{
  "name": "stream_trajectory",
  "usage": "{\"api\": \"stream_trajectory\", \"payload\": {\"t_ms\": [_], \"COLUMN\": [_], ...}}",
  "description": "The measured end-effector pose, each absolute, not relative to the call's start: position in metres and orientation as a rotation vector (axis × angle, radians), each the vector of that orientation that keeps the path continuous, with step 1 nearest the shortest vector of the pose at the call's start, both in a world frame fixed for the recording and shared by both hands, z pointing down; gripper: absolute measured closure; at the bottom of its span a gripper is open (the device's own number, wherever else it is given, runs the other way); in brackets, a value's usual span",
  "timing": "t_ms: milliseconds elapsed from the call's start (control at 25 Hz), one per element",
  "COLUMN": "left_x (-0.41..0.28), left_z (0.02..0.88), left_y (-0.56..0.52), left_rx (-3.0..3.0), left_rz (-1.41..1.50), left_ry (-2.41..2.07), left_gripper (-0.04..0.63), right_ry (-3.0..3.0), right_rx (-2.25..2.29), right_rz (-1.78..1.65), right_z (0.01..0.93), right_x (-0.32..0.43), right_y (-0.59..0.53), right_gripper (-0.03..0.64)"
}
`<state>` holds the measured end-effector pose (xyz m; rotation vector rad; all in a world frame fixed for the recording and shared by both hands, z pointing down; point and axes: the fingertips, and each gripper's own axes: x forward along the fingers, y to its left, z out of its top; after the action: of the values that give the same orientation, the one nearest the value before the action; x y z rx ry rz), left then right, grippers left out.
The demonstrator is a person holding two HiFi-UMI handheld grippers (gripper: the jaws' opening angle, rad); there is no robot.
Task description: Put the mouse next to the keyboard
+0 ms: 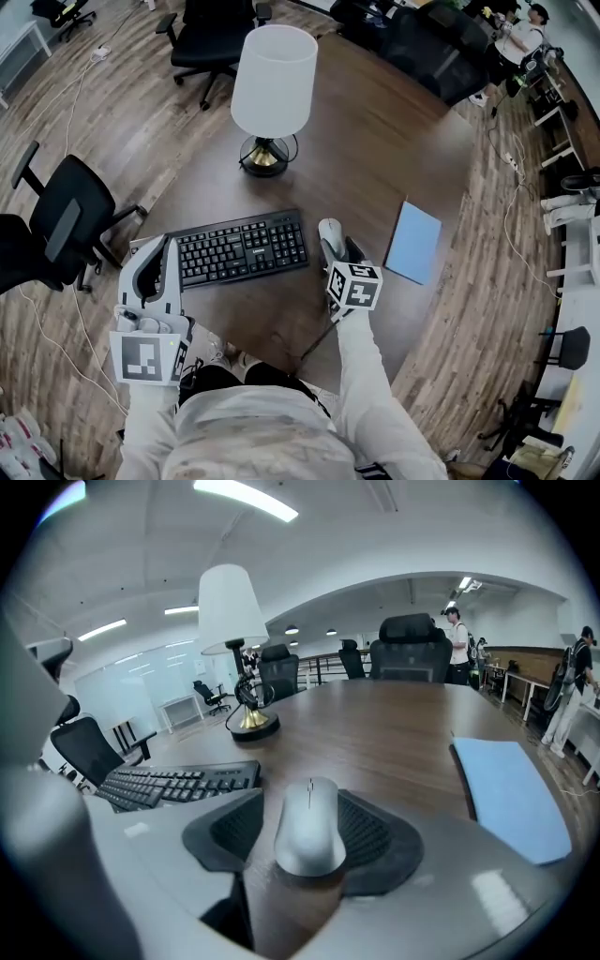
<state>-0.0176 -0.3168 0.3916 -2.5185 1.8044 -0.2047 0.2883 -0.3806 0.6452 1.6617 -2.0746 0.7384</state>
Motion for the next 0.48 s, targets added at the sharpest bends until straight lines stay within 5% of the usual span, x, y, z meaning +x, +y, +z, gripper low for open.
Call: {"api": "stream_trajectory", "payload": {"t_ms": [200, 480], "left_x": [-0.019, -0.024], "left_z": [0.383, 0.371], "left_y": [-0.311, -0.298], "left_rx": [-2.533, -2.564], "left_rz": [-0.179, -0.141], "left_ry": [1.767, 1.710], "left_gripper": [0.591, 0.591], "right_ry": [-2.116, -2.197], "right_rx": [1.785, 1.836], "right_rz": [0.667, 0.582], "right_z": [0.607, 0.564], "right_x": [0.289, 0.270], "right_y": [-0.366, -0.333], "right_gripper": [0.607, 0.607]}}
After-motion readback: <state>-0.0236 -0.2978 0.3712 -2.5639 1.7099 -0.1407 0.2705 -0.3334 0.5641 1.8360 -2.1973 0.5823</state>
